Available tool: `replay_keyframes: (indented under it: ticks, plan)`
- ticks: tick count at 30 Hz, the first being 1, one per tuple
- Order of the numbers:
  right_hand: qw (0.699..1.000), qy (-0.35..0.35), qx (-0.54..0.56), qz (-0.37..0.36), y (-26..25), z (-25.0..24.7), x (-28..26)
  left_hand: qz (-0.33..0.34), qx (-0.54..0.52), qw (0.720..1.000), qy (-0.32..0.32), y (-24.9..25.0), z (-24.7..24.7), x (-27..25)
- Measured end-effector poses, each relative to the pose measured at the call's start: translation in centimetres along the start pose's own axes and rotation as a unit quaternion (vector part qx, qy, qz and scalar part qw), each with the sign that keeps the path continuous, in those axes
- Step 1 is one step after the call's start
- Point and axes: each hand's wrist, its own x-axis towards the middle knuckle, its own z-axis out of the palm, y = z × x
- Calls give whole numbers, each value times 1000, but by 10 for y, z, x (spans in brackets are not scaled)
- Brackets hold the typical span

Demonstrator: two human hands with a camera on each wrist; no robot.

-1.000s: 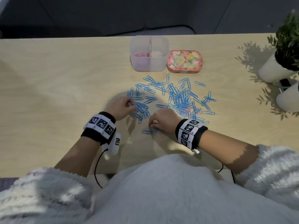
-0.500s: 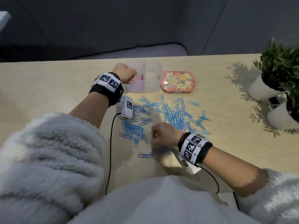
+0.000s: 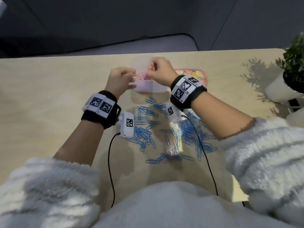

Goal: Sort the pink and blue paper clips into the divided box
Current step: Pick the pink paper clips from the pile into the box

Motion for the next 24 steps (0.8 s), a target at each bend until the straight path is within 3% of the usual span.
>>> replay_keyframes:
  ticks: [4,9,11,14,18,20,24]
  plan:
    - [987,51,128,78,3,29,39,-43,85,993,-74,-41,-12,-51]
    - [988,-7,118,97,-7,41,45,-86,226,942,-235,-90,-19,-100]
    - [989,-28,110,89,-9,37,41,-89,247,930,-257,-101,-19,-111]
    - [993,12,96,74,-13,19,27,-69,304,908,-278,-110,-13,-125]
    - [976,57,198,73,-7,-6,-19,-25,369,878,-302,-115,3,-147]
    - [985,14,162,61,12,-13,-56,-9,395,872,-288,-118,9,-154]
    - [989,-144,-43,-6,55,-6,-143,26,427,869,-249,-122,16,-162]
